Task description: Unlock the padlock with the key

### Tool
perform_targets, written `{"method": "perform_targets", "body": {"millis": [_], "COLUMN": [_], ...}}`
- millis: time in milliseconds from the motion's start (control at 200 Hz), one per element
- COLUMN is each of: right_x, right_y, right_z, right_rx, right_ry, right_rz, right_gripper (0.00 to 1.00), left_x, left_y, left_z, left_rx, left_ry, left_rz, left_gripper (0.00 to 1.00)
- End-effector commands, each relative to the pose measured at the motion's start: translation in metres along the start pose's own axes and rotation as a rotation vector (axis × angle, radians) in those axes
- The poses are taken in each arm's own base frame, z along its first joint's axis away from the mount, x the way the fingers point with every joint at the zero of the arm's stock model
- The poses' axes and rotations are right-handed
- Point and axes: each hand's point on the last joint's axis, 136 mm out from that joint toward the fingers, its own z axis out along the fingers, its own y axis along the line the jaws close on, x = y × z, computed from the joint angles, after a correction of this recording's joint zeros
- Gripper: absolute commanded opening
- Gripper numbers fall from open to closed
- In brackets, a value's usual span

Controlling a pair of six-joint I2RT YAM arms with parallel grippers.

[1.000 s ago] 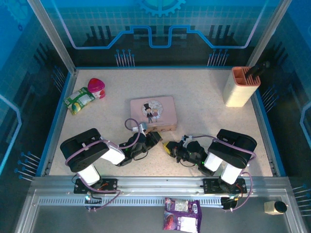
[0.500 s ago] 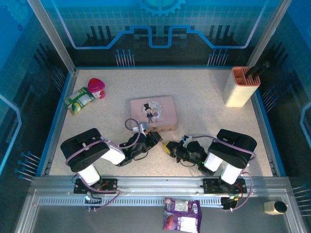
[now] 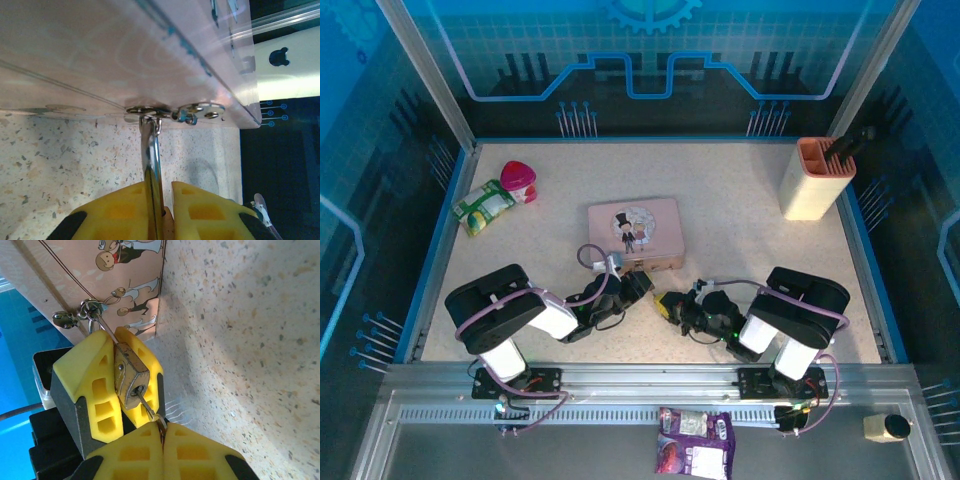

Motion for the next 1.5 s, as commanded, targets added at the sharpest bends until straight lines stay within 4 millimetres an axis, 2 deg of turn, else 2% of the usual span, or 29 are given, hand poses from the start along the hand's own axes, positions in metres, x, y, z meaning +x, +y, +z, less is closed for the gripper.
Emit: {"method": "perform_targets", "body": {"millis": [0, 390, 645, 765, 871, 1021, 1496], "right_x": [0.007, 0.003, -0.002, 0.003, 0.007, 0.005, 0.000], "right_y": [0.035, 0.044, 0.019, 0.022, 0.020, 0.010, 0.011], "right_z": [0.006, 0.004, 0.003, 0.003, 0.004, 0.001, -0.003], "right_rx": [-0.119, -0.150, -0.079, -0.093, -0.089, -0.069, -0.080], "right_ry": [0.002, -0.028, -0.041, -0.046, -0.047, -0.074, -0.100], "right_rz": [-0.008, -0.017, 0.018, 0.026, 0.037, 0.056, 0.059], "right_gripper": [0.00, 0.00, 0.00, 0.00, 0.00, 0.00, 0.00], "left_x": [0.009, 0.010, -0.001, -0.013, -0.013, -0.012, -0.007], "left_y": [-0.037, -0.036, -0.034, -0.041, -0.048, -0.043, -0.043], "left_z": [0.004, 0.005, 0.000, 0.002, 0.005, 0.007, 0.006], "left_rx": [0.122, 0.109, 0.074, 0.069, 0.079, 0.070, 0.080], "left_ry": [0.033, 0.038, -0.004, -0.032, -0.027, -0.027, -0.008], "left_rz": [-0.006, -0.001, 0.004, 0.018, 0.031, 0.025, 0.021], "left_gripper": [0.05, 0.05, 0.03, 0.04, 0.04, 0.03, 0.04]}}
